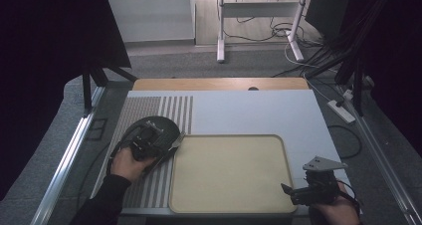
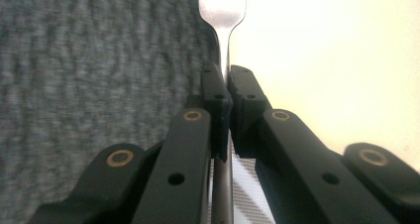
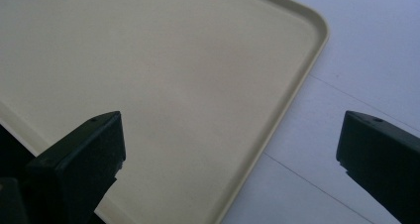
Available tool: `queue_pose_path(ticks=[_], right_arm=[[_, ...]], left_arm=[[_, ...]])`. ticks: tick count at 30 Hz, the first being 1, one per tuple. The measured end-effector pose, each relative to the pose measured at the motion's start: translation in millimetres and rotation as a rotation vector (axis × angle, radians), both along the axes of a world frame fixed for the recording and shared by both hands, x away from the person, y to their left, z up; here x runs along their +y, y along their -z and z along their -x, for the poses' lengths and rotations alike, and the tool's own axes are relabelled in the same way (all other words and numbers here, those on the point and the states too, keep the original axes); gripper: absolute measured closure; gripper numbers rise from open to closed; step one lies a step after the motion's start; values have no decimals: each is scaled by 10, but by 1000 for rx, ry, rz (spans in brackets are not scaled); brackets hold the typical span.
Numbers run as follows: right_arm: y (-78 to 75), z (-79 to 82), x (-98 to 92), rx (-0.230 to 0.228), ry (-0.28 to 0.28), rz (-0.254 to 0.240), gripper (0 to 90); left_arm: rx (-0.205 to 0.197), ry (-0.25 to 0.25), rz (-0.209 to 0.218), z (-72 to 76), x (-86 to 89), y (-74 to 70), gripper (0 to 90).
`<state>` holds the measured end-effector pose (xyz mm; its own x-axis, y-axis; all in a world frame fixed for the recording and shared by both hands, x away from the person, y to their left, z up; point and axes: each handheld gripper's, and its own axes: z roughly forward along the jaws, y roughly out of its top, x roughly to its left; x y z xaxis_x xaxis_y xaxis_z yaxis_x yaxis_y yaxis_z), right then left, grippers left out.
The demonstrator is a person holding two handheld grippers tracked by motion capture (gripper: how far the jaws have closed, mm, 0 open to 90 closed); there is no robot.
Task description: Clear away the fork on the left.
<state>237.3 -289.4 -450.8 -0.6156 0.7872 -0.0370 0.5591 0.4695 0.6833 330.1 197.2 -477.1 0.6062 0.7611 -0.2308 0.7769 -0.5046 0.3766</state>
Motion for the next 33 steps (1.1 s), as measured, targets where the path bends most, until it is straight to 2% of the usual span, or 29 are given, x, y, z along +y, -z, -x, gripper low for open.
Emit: queue_pose_path(ticks=[5, 13, 23, 29, 33], right_arm=[[0, 0, 1, 0, -2, 0, 0], [-1, 2, 4, 1, -5, 9, 0], [3, 1, 11, 2, -6, 14, 0], [4, 0, 12, 3, -7, 15, 0], [3, 2, 14, 3, -9, 15, 0]], left_arm=[[24, -13, 19, 67, -134, 24, 861], [34, 17, 29, 176, -465, 12, 861], [38, 48, 39, 203, -847, 74, 860], [61, 32, 27, 190, -925, 211, 857], [76, 69, 4, 198, -948, 292, 847]])
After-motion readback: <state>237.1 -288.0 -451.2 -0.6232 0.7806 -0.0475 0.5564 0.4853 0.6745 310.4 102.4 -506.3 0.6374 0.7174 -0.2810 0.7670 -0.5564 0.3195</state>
